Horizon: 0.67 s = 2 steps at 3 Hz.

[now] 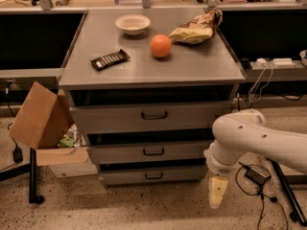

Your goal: Open middle drawer

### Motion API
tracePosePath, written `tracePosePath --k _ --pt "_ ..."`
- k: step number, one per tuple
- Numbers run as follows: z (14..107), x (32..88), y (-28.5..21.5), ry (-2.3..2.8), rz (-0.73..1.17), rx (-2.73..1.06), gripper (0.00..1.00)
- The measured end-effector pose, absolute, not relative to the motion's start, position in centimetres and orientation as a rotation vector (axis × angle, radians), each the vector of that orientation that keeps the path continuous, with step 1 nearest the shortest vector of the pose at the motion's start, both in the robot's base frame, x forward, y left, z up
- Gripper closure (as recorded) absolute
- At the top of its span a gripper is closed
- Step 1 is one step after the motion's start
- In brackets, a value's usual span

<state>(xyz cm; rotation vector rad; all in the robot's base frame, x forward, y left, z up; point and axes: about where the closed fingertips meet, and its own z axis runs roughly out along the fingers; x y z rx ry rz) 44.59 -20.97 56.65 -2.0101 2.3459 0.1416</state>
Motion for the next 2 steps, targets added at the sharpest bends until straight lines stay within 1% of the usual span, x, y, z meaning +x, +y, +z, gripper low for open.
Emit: tracePosePath --k 1,2 --pt "50.8 46.9 -22.0 2.281 0.193 -1.987 0.00" --pt "45.6 49.2 -22.0 2.104 0.265 -2.041 0.00"
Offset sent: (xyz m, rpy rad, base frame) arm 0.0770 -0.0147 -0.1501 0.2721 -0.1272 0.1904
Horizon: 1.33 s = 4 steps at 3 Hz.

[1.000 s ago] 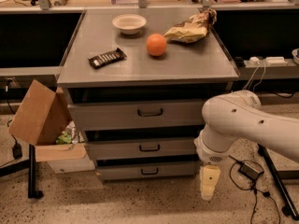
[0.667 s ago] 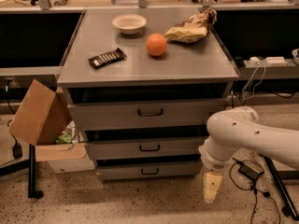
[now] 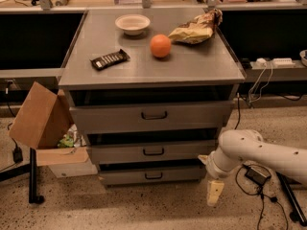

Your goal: Open middle drawer

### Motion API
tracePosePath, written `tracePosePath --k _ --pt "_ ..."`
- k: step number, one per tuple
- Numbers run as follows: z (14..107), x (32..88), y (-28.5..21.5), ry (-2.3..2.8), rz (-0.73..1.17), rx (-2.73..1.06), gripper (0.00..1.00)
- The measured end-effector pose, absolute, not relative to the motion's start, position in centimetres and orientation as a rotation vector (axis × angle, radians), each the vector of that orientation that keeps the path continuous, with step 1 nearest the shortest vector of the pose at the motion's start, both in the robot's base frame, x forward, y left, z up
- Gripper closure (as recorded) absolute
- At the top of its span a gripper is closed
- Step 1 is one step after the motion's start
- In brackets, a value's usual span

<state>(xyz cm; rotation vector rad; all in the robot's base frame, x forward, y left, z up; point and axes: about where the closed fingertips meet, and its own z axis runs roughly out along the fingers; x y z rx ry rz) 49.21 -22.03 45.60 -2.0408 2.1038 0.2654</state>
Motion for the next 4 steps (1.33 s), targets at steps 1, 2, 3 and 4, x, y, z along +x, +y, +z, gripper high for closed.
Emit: tracePosePath --k 1,2,3,4 --pt "45.6 49.2 -22.0 2.104 0.265 -2.040 0.00" --pt "45.0 50.0 -21.7 2.081 0.218 -2.074 0.00" --pt "44.8 52.8 -21.6 1.997 0.124 -2.139 0.00" --pt "45.4 55.9 -21.7 1.908 0.024 -2.180 0.00"
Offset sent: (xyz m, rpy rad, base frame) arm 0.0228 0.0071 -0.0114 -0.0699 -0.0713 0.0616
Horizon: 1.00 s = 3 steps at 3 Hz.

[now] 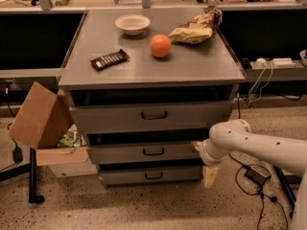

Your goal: Open middle drawer

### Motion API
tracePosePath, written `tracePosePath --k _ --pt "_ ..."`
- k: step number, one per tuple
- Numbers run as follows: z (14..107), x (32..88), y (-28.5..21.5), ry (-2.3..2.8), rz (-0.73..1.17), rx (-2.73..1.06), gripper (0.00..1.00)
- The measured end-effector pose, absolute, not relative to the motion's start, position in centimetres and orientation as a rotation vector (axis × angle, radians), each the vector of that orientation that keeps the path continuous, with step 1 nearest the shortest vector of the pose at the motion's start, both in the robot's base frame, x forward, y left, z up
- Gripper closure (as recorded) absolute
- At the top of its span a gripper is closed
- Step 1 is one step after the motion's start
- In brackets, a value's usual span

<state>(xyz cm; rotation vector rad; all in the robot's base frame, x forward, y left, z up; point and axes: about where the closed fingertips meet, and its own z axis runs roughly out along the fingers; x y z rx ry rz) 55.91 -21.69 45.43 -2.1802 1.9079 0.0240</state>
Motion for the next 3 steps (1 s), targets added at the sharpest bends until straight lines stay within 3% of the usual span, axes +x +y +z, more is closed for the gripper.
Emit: tracePosePath --k 3 --pt "43.3 62.5 -21.4 1.863 -0.018 -2.167 0.00"
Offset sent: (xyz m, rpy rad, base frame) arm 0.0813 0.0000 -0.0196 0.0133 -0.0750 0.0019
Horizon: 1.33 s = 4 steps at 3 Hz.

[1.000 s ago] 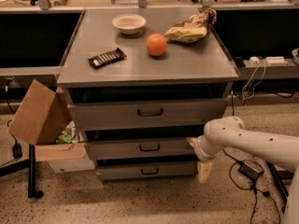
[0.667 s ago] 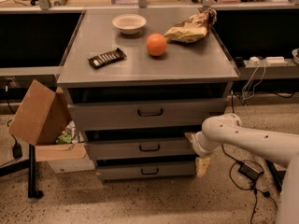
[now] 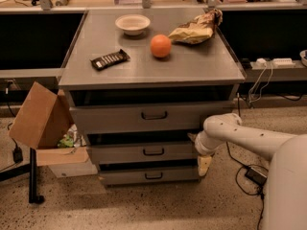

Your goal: Open middle drawer

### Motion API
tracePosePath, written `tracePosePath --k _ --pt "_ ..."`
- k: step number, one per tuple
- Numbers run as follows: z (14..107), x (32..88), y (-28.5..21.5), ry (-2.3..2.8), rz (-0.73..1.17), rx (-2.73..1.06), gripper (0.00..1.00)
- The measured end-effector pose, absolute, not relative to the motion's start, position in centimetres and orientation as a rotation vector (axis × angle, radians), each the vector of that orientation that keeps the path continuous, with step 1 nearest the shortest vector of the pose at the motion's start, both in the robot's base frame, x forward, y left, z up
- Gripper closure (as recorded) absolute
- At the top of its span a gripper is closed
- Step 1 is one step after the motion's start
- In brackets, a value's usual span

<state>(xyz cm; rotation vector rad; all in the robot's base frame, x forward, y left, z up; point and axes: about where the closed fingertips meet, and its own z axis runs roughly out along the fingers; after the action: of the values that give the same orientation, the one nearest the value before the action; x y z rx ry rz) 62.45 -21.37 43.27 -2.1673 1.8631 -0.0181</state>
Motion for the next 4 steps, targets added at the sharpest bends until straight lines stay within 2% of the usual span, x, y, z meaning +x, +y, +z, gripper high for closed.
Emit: tracePosePath --k 2,4 --pt "40.7 64.5 -20.7 1.884 0.063 -2.183 0.00" --pt "40.2 63.1 -20.5 1.892 0.191 -2.231 0.48"
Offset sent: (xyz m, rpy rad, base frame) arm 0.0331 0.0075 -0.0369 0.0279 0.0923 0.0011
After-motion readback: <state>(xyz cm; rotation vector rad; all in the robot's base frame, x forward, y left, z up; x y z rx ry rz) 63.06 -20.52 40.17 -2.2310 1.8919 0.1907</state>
